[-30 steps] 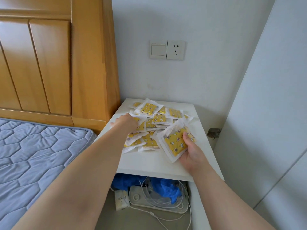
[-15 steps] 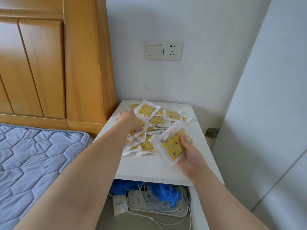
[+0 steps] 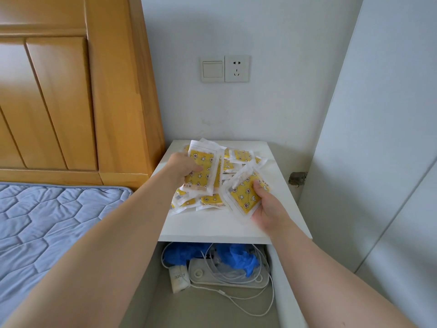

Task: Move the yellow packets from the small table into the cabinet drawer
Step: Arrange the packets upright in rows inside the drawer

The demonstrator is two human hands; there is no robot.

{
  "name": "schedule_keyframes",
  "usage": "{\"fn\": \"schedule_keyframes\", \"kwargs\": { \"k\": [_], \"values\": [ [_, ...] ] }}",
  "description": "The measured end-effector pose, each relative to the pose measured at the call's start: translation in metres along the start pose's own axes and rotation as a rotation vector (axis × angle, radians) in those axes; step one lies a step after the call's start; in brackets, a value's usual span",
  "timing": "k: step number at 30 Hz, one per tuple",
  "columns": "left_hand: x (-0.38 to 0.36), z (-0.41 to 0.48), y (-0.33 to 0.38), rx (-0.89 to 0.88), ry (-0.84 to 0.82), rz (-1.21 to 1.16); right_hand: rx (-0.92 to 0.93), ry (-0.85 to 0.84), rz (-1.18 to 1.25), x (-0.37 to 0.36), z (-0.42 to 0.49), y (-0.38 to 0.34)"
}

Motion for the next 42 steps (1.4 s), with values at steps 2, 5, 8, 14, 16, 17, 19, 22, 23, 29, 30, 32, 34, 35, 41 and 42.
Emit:
{"fn": "schedule_keyframes", "kwargs": {
  "k": [2, 5, 8, 14, 16, 17, 19, 22, 23, 29, 30, 32, 34, 35, 41, 42],
  "values": [
    [-0.001, -0.014, -0.002, -0.006, -0.007, -0.083, 0.006, 0.032, -0.033, -0.002, -0.005, 0.000],
    [-0.002, -0.036, -0.004, -0.083, 0.011, -0.100, -0.007, 0.094, -0.057, -0.003, -0.014, -0.003],
    [-0.003, -0.058, -0.009, -0.136, -0.006, -0.139, -0.027, 0.125, -0.070, -0.003, -0.025, -0.003],
    [-0.023, -0.106, -0.028, -0.239, 0.002, -0.060, -0.045, 0.157, -0.070, 0.008, -0.041, -0.004],
    [-0.031, -0.124, -0.038, -0.261, 0.004, -0.093, -0.020, 0.137, -0.066, 0.013, -0.046, -0.003],
    [-0.033, -0.131, -0.044, -0.257, 0.007, -0.124, 0.002, 0.125, -0.078, 0.014, -0.048, -0.002],
    [-0.035, -0.144, -0.061, -0.219, 0.003, -0.196, 0.100, 0.136, -0.166, 0.016, -0.054, 0.003],
    [-0.036, -0.159, -0.091, -0.171, -0.023, -0.174, 0.299, 0.284, -0.542, 0.017, -0.070, 0.015],
    [-0.036, -0.164, -0.101, -0.151, -0.026, -0.149, 0.336, 0.312, -0.663, 0.018, -0.076, 0.021],
    [-0.024, -0.169, -0.126, -0.072, -0.065, 0.050, 0.473, 0.360, -0.964, 0.025, -0.105, 0.058],
    [-0.020, -0.169, -0.126, -0.091, -0.059, 0.082, 0.486, 0.362, -1.009, 0.027, -0.108, 0.064],
    [-0.012, -0.171, -0.129, -0.119, -0.054, 0.146, 0.478, 0.362, -1.088, 0.031, -0.112, 0.075],
    [-0.006, -0.175, -0.136, -0.117, -0.094, 0.221, 0.443, 0.352, -1.201, 0.033, -0.111, 0.084],
    [-0.004, -0.176, -0.140, -0.111, -0.130, 0.264, 0.424, 0.345, -1.263, 0.034, -0.110, 0.087],
    [0.006, -0.164, -0.166, -0.025, -0.266, 0.515, 0.262, 0.371, -1.381, 0.042, -0.109, 0.102],
    [0.008, -0.162, -0.170, -0.022, -0.261, 0.546, 0.171, 0.382, -1.309, 0.047, -0.108, 0.104]
  ]
}}
Point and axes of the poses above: each hand's wrist, its own z-axis towards the middle knuckle, its own x-axis out of the back of the hand, y = z × x, the point moved 1 cm from there along z, towards the middle knuckle, and after that the axes turned 6 degrees about -x, right-handed, at the moved point
